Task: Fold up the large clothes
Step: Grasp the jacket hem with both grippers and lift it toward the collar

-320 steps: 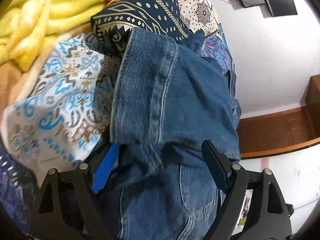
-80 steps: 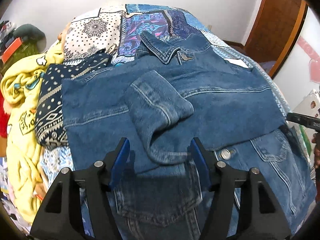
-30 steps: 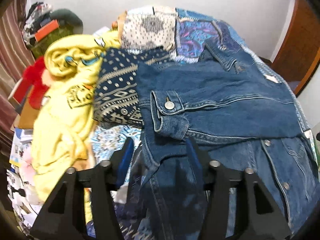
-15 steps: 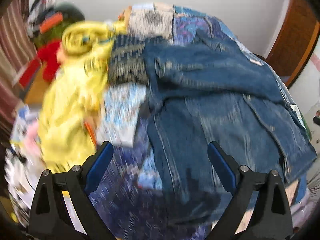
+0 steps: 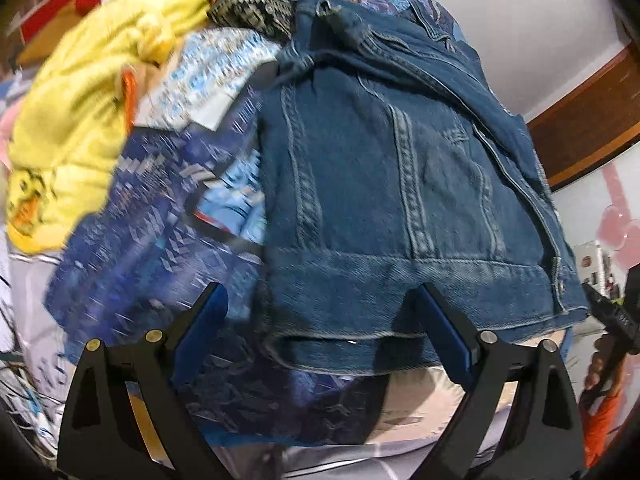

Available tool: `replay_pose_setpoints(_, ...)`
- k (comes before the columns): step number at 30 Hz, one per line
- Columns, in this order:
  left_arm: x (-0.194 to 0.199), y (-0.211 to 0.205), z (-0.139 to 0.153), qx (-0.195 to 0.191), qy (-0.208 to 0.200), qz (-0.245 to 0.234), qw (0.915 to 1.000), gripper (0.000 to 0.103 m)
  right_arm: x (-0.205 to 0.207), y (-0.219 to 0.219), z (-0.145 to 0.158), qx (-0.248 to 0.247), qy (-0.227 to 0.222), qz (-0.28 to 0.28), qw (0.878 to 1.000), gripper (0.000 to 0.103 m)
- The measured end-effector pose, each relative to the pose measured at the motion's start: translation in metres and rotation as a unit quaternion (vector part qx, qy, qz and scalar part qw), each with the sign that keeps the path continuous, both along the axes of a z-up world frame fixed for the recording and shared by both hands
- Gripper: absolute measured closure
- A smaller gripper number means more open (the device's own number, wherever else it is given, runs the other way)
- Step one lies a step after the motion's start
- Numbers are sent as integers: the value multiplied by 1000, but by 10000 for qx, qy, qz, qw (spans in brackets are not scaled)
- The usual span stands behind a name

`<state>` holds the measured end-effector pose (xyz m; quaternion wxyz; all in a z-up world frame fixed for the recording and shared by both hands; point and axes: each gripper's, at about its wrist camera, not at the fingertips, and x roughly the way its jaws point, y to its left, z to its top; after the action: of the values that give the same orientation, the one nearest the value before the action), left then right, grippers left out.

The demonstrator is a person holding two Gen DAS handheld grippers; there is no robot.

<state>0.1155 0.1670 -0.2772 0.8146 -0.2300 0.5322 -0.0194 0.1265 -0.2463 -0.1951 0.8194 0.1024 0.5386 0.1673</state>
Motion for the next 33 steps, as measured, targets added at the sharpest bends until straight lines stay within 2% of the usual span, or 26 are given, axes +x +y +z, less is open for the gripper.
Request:
replay_pose_setpoints(1, 0, -3, -3, -120, -9, -9, 9999, 12, 0, -1, -1, 116, 37, 24, 9999, 19)
replay_pose_setpoints(2, 0, -3, -5, -213, -26, -20, 9998, 21, -1, -1, -2, 183, 42, 39, 9998, 19)
replay_pose_setpoints(3, 0, -4, -6, -318, -53, -7, 9995, 24, -1, 0, -2, 204, 33, 60, 9998, 20)
replay_pose_setpoints(4, 0, -4, -5, -317, -81, 31, 9995, 25, -2, 2, -3, 220, 18, 75, 9997, 24)
replay_pose_setpoints(6, -1, -3, -3, -390, -167, 65, 9991, 43, -3, 4, -2, 358, -6, 139, 9993, 36)
replay_pose_setpoints(7, -2, -1, -2, -371, -188, 101, 9991, 47, -2, 4, -1, 471, -13, 162, 9988, 44)
replay_pose_setpoints(8, -3, 1, 0, -351, -220, 129, 9991, 57, -1, 4, -1, 540, -17, 152, 9984, 50)
replay_pose_setpoints(9, -4, 3, 2, -365, -266, 164, 9988, 69, -1, 6, -2, 584, -19, 146, 9982, 52)
replay_pose_setpoints(14, -8, 11, 16, -470, -528, 249, 9972, 88, 1, 4, -4, 727, -75, 38, 9973, 79)
replay_pose_setpoints(17, -3, 7, 35, -322, -766, 225, 9963, 91, 4, 6, 3, 814, -118, 194, 9964, 87)
replay_pose_setpoints(20, 7, 6, 59, -204, -1084, 185, 9937, 91, 12, 12, 16, 880, -237, 430, 9949, 89)
replay_pose_setpoints(27, 54, 6, 127, 99, -1932, -66, 9811, 91, 49, 33, 64, 993, -901, 799, 9877, 90)
replay_pose_setpoints(33, 111, 16, 166, -116, -2393, -89, 9708, 91, 101, 49, 101, 855, -1543, 777, 9812, 90)
